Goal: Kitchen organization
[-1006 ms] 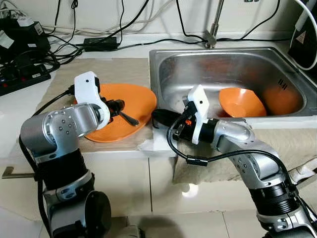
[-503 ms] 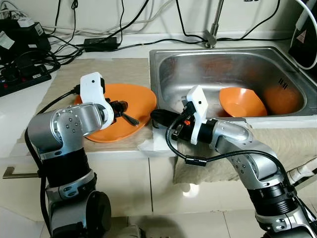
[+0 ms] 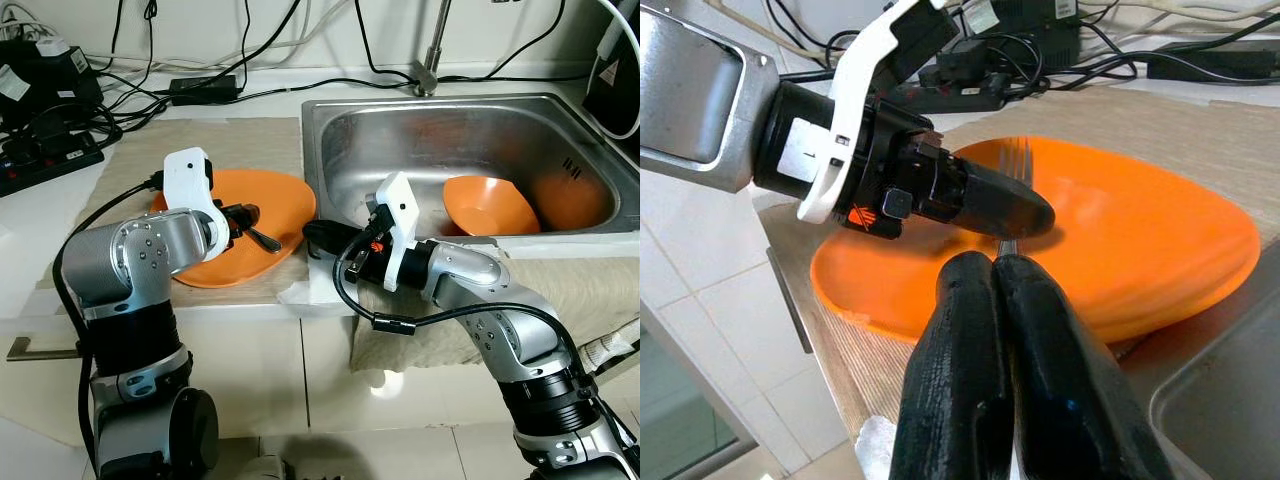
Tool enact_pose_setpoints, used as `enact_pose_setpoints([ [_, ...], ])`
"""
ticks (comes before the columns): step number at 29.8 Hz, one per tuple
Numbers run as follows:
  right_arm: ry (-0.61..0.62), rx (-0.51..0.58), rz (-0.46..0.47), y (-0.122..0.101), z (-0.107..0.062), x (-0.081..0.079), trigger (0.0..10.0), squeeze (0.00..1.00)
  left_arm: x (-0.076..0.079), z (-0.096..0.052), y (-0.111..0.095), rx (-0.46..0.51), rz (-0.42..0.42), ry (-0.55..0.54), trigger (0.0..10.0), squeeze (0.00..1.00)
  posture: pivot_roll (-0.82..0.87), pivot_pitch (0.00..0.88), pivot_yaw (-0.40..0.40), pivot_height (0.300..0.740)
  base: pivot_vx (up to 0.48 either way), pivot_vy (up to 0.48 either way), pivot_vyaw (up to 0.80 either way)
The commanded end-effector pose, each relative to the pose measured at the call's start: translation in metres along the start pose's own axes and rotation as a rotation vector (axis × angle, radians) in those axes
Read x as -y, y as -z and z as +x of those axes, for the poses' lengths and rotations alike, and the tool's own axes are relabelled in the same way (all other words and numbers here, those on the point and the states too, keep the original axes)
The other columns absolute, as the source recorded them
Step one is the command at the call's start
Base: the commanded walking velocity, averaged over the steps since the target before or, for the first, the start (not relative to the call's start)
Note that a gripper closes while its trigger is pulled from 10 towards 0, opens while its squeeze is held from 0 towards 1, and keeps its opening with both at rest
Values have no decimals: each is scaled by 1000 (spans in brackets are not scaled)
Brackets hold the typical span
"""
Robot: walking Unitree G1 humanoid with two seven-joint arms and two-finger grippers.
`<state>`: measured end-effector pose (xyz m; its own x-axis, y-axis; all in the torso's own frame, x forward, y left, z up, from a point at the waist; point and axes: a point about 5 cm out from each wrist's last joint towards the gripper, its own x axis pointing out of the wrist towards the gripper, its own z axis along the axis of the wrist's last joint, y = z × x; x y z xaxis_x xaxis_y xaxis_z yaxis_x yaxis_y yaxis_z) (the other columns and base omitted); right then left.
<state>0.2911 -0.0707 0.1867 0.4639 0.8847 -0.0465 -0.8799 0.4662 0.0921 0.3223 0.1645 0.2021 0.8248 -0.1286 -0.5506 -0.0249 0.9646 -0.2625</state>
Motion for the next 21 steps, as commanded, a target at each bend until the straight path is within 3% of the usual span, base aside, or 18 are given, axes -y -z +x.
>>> enact_pose_setpoints([
  [1,4,2,-6,-2,0,-1,10000,0,-3,2,2,-8,10,-8,10000,1000,120,15,82,740,0,0,0],
  [2,5,2,-6,-2,0,-1,10000,0,-3,3,3,-16,6,-10,10000,1000,120,15,82,740,0,0,0],
  [3,4,2,-6,-1,0,-1,10000,0,-2,4,4,-25,0,-6,10000,0,120,14,84,740,0,0,0],
  [11,5,4,-7,-1,1,-1,10000,0,-4,10,8,-52,-7,-14,10000,0,113,9,91,740,0,0,0],
  [21,9,3,-8,-1,0,-2,10000,0,-10,18,24,-137,83,-27,10000,0,109,4,94,740,0,0,0],
])
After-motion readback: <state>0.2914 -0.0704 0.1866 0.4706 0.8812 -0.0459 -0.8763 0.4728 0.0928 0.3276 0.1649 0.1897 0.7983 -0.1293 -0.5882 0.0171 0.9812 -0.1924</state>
